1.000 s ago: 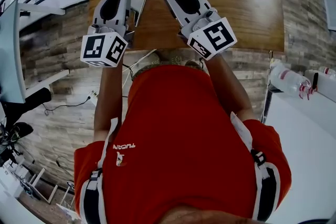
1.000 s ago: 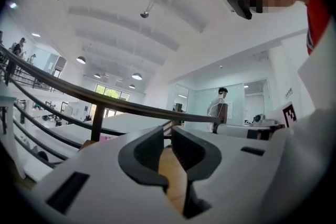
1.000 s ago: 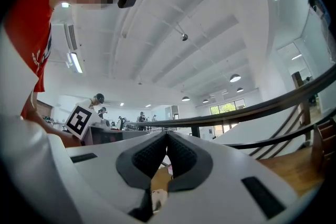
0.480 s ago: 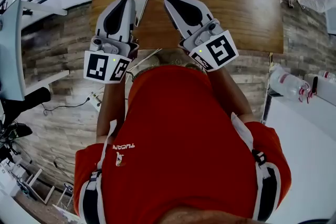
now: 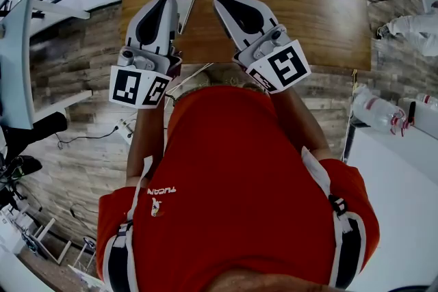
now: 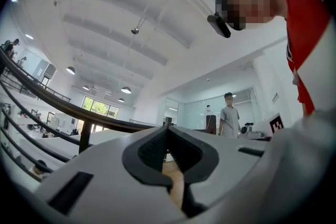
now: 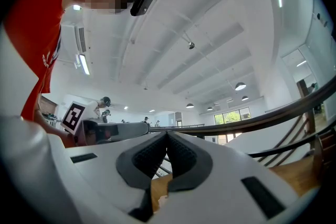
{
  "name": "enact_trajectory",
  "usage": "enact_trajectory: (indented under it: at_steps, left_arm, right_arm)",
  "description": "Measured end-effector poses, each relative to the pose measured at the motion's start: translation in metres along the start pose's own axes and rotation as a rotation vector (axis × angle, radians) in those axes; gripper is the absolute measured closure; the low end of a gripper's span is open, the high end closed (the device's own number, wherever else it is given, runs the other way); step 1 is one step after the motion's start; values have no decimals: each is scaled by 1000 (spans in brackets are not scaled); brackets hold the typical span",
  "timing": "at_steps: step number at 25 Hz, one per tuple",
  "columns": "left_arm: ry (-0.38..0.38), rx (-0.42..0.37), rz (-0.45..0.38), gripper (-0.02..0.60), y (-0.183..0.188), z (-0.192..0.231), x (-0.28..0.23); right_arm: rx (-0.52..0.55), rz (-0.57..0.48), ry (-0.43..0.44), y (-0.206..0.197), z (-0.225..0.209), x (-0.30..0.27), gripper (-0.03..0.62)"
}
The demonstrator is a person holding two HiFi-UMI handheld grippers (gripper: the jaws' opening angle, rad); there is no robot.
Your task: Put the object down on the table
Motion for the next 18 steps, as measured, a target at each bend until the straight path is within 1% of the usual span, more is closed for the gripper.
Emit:
enact_trajectory:
  at_steps: [18]
  left_arm:
    - [-3,16,-5,572,1,5,-2]
  right_arm:
    - [-1,3,-16,-1,-3,-5,569]
Point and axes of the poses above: the fingertips, and each gripper's own axes: x backward along the fingers, z to its left, y out of its top, the point moved 9 cm from there along x, backward along the fingers, and after that the axes turned 4 degrees about -y, right-handed, at the moved point
